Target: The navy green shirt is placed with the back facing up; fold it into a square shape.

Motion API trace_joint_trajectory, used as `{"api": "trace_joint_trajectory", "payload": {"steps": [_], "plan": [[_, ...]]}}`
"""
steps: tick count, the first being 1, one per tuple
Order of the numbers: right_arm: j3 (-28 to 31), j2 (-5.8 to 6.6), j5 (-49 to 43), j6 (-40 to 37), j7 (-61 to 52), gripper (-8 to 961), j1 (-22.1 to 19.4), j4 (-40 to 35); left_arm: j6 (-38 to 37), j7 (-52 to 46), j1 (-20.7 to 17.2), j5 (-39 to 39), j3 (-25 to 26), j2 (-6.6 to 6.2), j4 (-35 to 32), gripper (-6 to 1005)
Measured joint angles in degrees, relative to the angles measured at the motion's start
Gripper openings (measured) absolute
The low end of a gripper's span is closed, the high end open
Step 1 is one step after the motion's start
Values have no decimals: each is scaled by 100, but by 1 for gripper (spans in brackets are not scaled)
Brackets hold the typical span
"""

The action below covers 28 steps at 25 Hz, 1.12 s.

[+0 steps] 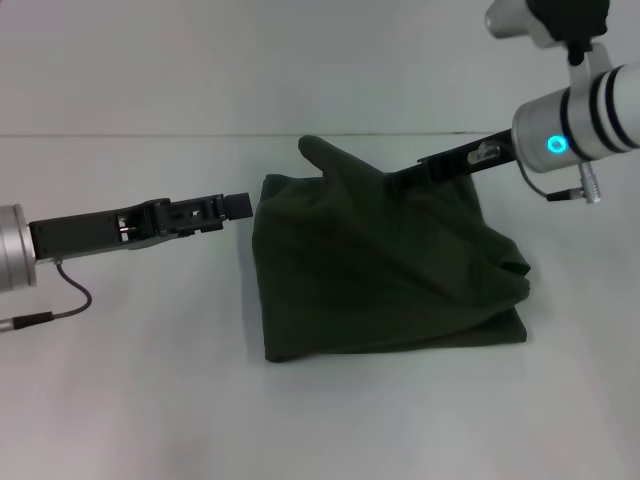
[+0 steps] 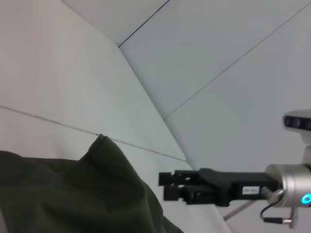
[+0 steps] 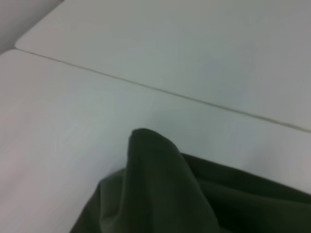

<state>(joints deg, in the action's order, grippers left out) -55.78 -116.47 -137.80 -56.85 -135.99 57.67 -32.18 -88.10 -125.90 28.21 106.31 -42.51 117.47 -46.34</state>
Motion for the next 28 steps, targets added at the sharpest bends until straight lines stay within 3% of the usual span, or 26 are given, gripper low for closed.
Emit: {"api": "trace_joint_trajectory", "payload": {"steps": [8, 12, 22, 28], "plan": [[-321, -171, -1, 483, 6, 714, 95, 261, 5, 0, 37, -5, 41, 36, -4, 866], [-331, -189, 8, 518, -32, 676, 107, 237, 4, 0, 37, -5, 47, 43, -4, 866], [-337, -207, 8, 436, -46, 234, 133, 188, 3, 12, 86, -14, 154, 63, -9, 866], [-336, -219, 2, 413, -157, 117, 51, 9, 3, 12, 97, -15, 174, 74, -9, 866]]}}
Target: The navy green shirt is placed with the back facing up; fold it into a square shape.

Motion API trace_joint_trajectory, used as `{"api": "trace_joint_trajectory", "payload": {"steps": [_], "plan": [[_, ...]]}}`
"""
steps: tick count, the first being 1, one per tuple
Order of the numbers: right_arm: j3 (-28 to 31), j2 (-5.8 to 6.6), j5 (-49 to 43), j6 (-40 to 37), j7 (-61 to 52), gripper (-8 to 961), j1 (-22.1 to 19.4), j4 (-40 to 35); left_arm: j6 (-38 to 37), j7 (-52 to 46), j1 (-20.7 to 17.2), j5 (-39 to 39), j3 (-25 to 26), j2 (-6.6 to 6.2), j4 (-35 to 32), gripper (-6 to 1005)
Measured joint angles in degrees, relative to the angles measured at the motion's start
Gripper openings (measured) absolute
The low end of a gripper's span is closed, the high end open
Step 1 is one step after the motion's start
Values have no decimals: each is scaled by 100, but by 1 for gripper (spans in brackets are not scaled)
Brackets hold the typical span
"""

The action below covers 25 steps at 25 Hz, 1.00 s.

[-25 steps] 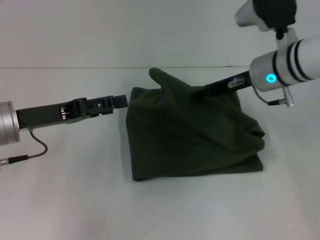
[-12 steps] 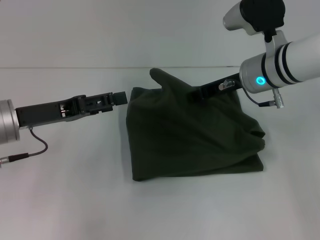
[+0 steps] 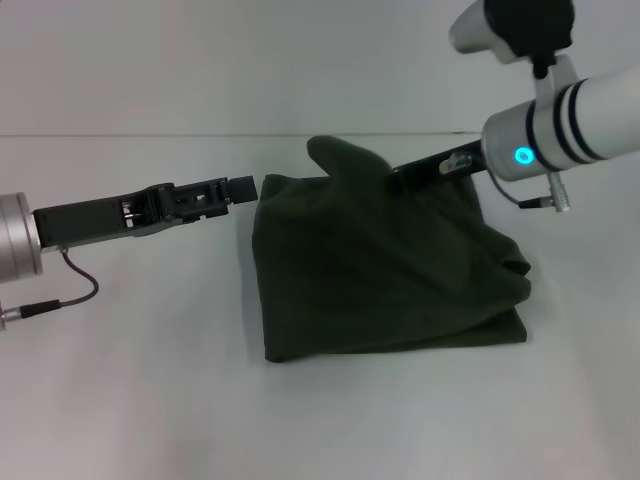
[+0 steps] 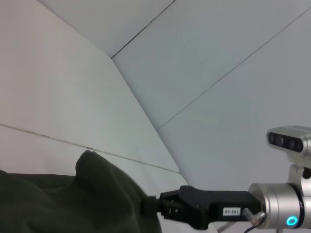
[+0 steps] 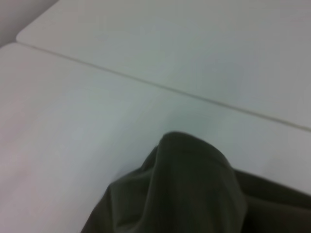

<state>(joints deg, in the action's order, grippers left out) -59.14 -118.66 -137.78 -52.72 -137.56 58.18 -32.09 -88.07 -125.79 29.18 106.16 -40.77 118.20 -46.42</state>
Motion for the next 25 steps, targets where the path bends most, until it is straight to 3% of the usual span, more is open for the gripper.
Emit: {"api": "trace_joint_trajectory", "payload": {"steps": [5, 11, 19, 25], "plan": [[-10, 2, -16, -367, -389, 19, -329, -813, -11, 1, 1, 0, 10, 11, -14, 865], [-75, -86, -640, -825, -1320, 33, -712, -1918, -22, 7, 1, -83, 22, 19, -43, 865], [-478, -121, -1196, -167, -1645, 66, -653, -1629, -5, 52, 44, -100, 33, 10, -9, 865], [-497, -95, -1205, -201, -1721, 92, -572, -1427, -5, 54, 41, -100, 124, 24, 1, 865]]}}
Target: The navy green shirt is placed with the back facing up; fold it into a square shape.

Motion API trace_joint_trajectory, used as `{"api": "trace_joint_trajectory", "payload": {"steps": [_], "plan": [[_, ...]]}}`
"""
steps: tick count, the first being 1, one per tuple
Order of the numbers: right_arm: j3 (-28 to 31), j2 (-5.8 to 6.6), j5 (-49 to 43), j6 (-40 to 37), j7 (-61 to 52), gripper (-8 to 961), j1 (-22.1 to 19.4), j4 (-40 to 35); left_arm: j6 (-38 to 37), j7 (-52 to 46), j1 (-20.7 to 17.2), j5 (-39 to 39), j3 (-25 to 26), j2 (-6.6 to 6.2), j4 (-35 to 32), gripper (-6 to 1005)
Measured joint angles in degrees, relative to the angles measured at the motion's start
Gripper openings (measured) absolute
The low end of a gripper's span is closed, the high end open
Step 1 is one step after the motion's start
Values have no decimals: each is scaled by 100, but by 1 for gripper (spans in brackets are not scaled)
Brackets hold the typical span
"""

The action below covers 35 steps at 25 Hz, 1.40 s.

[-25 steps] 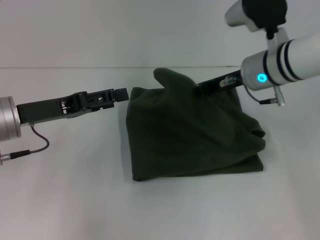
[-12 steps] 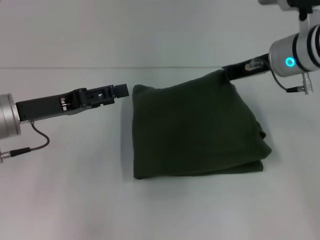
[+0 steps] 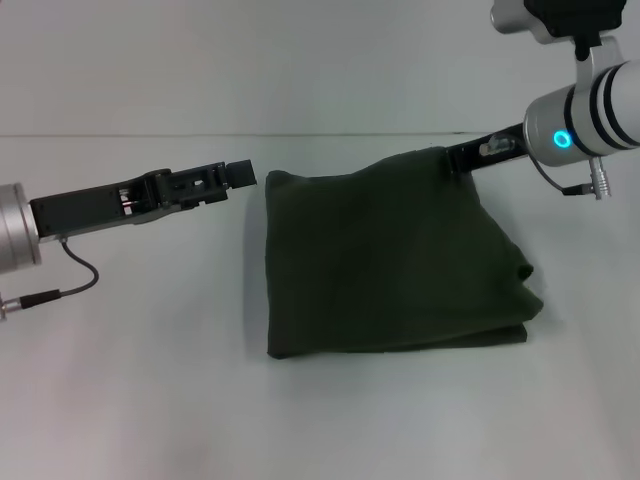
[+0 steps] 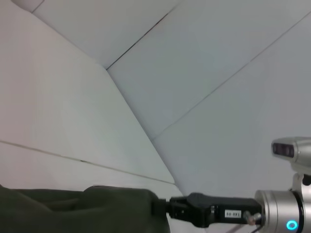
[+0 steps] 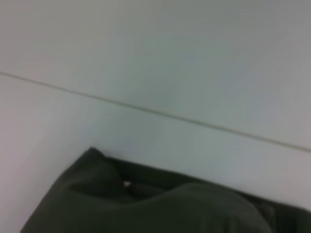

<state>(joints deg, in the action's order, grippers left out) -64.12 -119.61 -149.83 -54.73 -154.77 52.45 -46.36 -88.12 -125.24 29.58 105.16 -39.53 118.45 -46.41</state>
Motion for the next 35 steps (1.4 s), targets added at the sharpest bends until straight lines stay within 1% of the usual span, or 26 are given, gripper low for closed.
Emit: {"api": "trace_joint_trajectory", "payload": {"steps": [4, 6, 8, 10, 11, 14, 18, 20, 22, 24, 26, 28, 31, 33, 35], "plan": [[32, 96, -138, -101, -244, 109, 22, 110, -22, 0, -2, 0, 32, 2, 1, 865], [37, 129, -412, 31, -465, 117, 22, 173, -22, 0, -5, 0, 33, 3, 1, 865], [57, 140, -745, 322, -718, 126, 25, 256, -23, 0, -9, 0, 33, 3, 3, 866], [196, 159, -934, 572, -867, 134, 38, 310, -29, -2, -12, -19, 33, 3, 7, 866], [317, 173, -968, 640, -895, 173, 49, 308, -30, -3, -13, -37, 33, 3, 9, 866], [646, 218, -779, 503, -815, 292, 49, 166, -41, -7, -14, -74, 36, 3, 10, 867], [698, 237, -22, 396, -500, 468, 5, 119, -33, -3, -38, -120, 41, 3, 41, 867], [661, 227, 496, 295, -191, 464, 40, 309, -26, -4, -51, -122, 52, 3, 46, 867], [637, 186, 814, 211, 55, 461, 124, 559, -32, -8, -65, -124, 114, 4, 46, 867], [636, 119, 949, 174, 178, 459, 226, 806, -39, -9, -73, -125, 181, 5, 46, 866], [636, 68, 988, 290, 234, 459, 281, 974, -44, -7, -79, -128, 230, 12, 46, 866], [629, 33, 970, 642, 275, 459, 327, 1254, -41, -3, -73, -132, 248, 17, 49, 866], [573, 47, 821, 1223, 275, 458, 453, 1797, -16, 1, -49, -137, 252, 26, 54, 866], [561, 103, 615, 1556, 189, 458, 562, 2186, -8, 1, -34, -137, 254, 28, 54, 866], [583, 154, 469, 1626, 100, 458, 589, 2303, -8, 0, -28, -137, 265, 29, 54, 865]]}}
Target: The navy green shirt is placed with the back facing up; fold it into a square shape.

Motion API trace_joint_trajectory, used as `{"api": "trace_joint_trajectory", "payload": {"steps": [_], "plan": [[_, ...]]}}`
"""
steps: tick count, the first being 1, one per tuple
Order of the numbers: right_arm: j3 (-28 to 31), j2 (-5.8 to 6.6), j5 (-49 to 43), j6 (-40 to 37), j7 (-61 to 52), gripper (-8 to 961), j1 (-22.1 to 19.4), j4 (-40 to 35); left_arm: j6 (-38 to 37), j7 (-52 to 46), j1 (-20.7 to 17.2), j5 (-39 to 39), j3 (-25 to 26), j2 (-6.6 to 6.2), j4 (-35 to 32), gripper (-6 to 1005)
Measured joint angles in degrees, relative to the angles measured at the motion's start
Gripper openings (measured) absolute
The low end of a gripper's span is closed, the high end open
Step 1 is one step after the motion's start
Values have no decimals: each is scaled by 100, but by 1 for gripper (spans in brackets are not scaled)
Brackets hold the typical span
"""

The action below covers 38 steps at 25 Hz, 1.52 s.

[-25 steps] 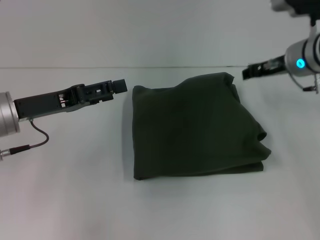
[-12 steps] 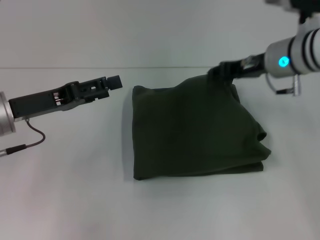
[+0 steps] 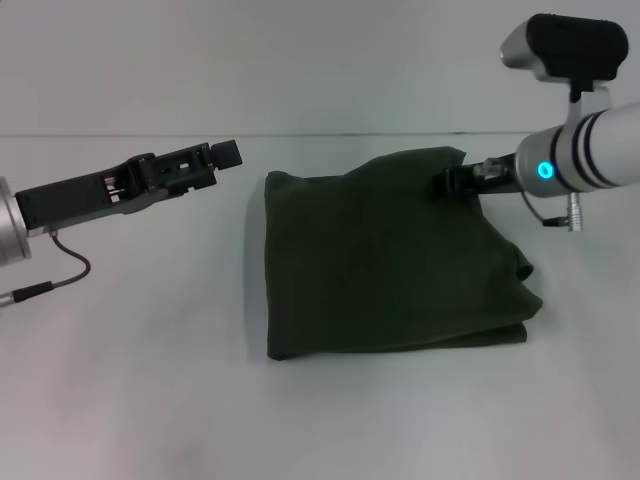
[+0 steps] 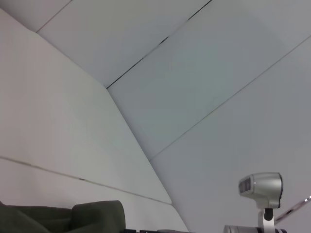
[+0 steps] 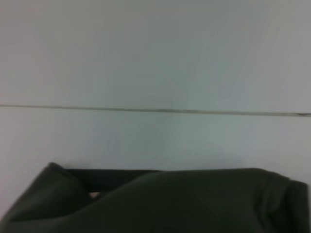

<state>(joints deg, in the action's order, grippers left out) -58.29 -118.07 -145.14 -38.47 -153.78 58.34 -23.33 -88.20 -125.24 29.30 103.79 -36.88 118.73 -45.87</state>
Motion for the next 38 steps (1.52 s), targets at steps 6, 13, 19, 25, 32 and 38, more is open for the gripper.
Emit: {"api": "trace_joint_trajectory", "payload": {"steps": [6, 13, 19, 25, 32, 38], "plan": [[88, 119, 128, -1120, -153, 458, -511, -1327, -35, 1, -15, -62, 67, -19, -25, 865], [208, 245, 1610, -3251, 123, 457, -1267, -2374, -46, -11, -109, -78, 69, -34, -31, 866], [130, 191, 1364, -3215, 245, 457, -1152, -1531, -48, 2, -111, -80, 67, -44, -20, 866], [145, 186, 756, -3326, -62, 457, -1169, -1499, -60, 6, -84, -80, 67, -21, -27, 867], [194, 292, 611, -4004, -203, 456, -1492, -1799, -68, 20, -85, -79, 67, -5, -12, 867], [214, 319, 417, -4342, -360, 462, -1866, -2426, -117, 25, -88, -93, 68, 0, -1, 866]]}}
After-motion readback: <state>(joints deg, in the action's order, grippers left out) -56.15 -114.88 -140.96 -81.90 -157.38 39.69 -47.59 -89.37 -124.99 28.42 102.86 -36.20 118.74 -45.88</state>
